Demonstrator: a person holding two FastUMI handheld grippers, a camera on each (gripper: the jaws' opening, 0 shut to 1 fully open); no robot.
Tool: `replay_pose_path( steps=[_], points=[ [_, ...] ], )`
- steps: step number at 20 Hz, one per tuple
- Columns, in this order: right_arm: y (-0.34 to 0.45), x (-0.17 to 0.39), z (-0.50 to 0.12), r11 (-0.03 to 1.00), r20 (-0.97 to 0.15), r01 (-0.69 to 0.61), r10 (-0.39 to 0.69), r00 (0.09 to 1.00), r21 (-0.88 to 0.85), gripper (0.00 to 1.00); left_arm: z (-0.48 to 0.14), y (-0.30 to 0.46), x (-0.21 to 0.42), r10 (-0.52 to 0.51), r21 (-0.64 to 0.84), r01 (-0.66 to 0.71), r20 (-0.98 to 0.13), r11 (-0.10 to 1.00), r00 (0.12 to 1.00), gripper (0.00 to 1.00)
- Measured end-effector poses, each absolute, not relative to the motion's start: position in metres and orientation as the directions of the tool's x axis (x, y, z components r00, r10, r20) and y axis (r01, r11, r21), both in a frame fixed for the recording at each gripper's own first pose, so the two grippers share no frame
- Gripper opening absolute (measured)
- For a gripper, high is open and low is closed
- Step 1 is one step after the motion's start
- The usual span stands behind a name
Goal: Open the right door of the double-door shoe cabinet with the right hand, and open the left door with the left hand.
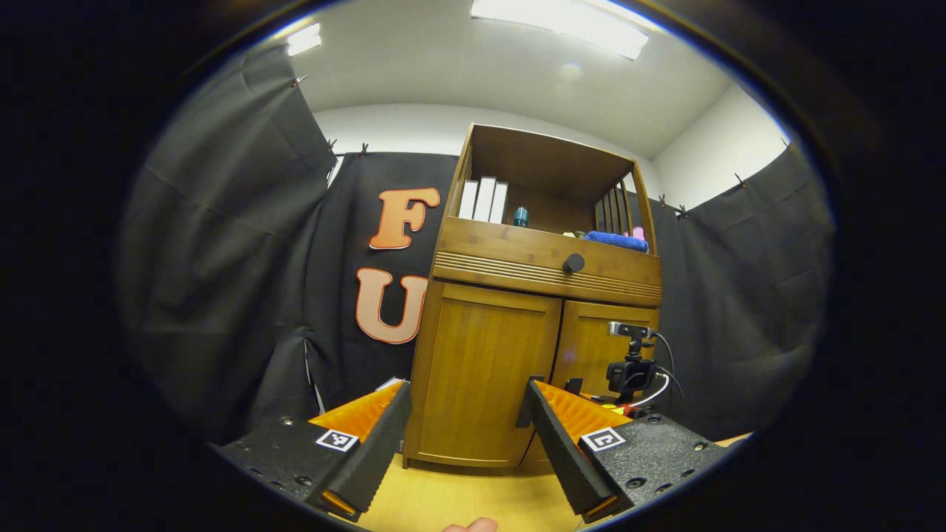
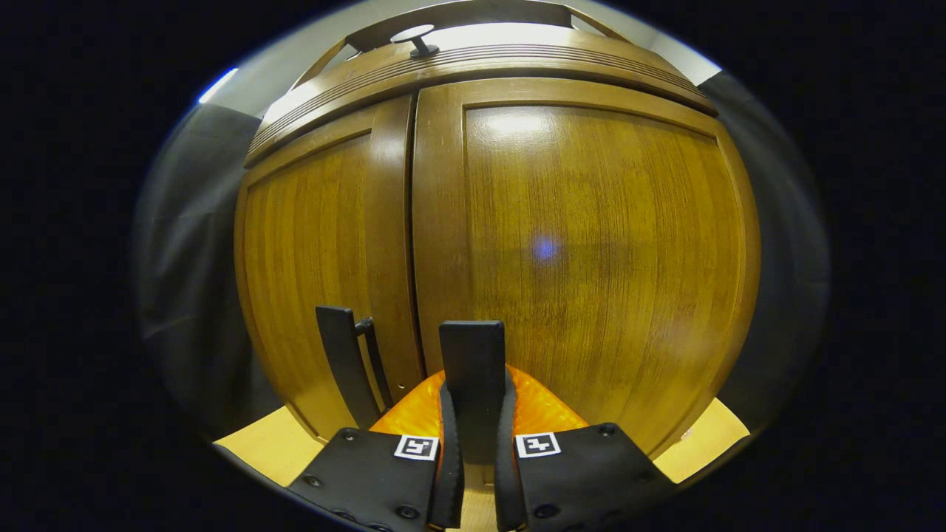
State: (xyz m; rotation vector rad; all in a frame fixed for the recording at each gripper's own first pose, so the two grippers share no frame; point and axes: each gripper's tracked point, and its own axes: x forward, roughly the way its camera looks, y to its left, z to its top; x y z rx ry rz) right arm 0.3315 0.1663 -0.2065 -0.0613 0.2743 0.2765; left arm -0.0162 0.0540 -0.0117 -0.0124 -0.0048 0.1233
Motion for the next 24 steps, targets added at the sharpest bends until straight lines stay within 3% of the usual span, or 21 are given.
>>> replay_pose_path(
  steps=[9,13,14,20,21,24],
  points=[
    [0.158,0.301,-0.186,0.950,-0.261,-0.312,0.302,0.917,0.003,0.25,0.000,0.052,-0.036,0.127,0.011,-0.128,0.032,0.992,0.991,0.94],
    [0.139,0.277,-0.184,0.958,-0.240,-0.285,0.272,0.932,-0.018,0.29,0.000,0.046,-0.037,0.116,0.006,-0.116,0.032,0.993,0.993,0.94],
    [0.135,0.271,-0.184,0.961,-0.237,-0.275,0.264,0.935,-0.016,0.25,-0.002,0.045,-0.037,0.113,0.006,-0.113,0.028,0.994,0.993,0.94],
    [0.105,0.238,-0.177,0.968,-0.224,-0.250,0.241,0.944,-0.010,0.24,-0.008,0.039,-0.038,0.100,0.003,-0.100,0.015,0.995,0.995,0.92],
    [0.100,0.234,-0.175,0.970,-0.223,-0.243,0.236,0.946,-0.005,0.20,-0.010,0.040,-0.038,0.100,0.004,-0.100,0.013,0.995,0.995,0.94],
    [0.080,0.218,-0.173,0.977,-0.212,-0.215,0.212,0.954,0.010,0.24,-0.014,0.037,-0.035,0.090,0.001,-0.090,0.004,0.996,0.996,0.94]
  ],
)
